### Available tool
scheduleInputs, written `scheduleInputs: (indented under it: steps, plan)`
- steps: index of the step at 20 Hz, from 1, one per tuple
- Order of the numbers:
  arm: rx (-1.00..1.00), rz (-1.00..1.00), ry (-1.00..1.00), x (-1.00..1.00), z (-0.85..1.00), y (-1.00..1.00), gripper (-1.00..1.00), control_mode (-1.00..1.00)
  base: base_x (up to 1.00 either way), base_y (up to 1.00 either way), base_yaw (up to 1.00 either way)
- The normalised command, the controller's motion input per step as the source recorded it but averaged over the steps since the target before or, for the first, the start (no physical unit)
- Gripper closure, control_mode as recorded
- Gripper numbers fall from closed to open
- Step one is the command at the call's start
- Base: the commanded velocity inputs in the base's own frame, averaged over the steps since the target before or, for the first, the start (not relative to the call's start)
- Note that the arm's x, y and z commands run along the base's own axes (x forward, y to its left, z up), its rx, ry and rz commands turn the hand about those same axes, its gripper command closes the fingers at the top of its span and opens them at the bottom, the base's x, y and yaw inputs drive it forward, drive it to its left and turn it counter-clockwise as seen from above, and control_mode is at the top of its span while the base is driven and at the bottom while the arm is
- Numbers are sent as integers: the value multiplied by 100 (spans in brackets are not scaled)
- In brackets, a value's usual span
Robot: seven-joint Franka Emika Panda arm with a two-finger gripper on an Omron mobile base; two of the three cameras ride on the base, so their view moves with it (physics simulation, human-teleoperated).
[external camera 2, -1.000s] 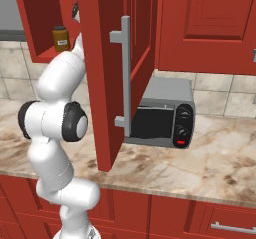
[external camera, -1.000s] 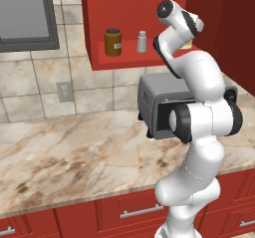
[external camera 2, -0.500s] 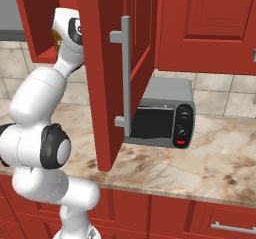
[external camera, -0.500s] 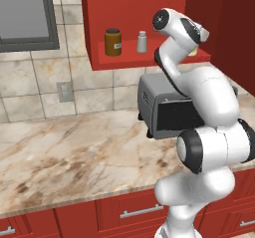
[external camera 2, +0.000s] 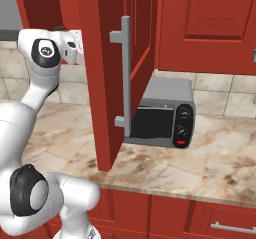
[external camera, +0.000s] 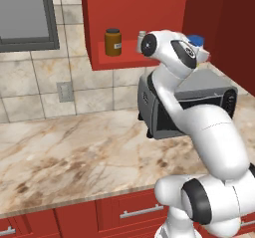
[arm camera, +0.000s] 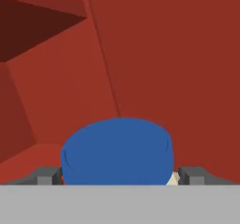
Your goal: Collect the turmeric, mayonnaise, and shaker from the cabinet and place them next to the stove.
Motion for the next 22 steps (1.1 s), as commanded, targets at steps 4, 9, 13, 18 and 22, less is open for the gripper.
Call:
scheduleInputs:
  steps: [4,9,13,18,22]
  plan:
    - [-1,-3,-1,-100,-9,25,100,-100,0,0,0]
    - [-1,-3,0,-95,-21,25,100,-100,0,0,0]
    - [-1,-3,0,-82,-23,21,100,-100,0,0,0]
    - [-1,-3,-3,-79,-9,17,100,-100,0,0,0]
    - [0,-2,-3,-62,-2,8,100,-100,0,0,0]
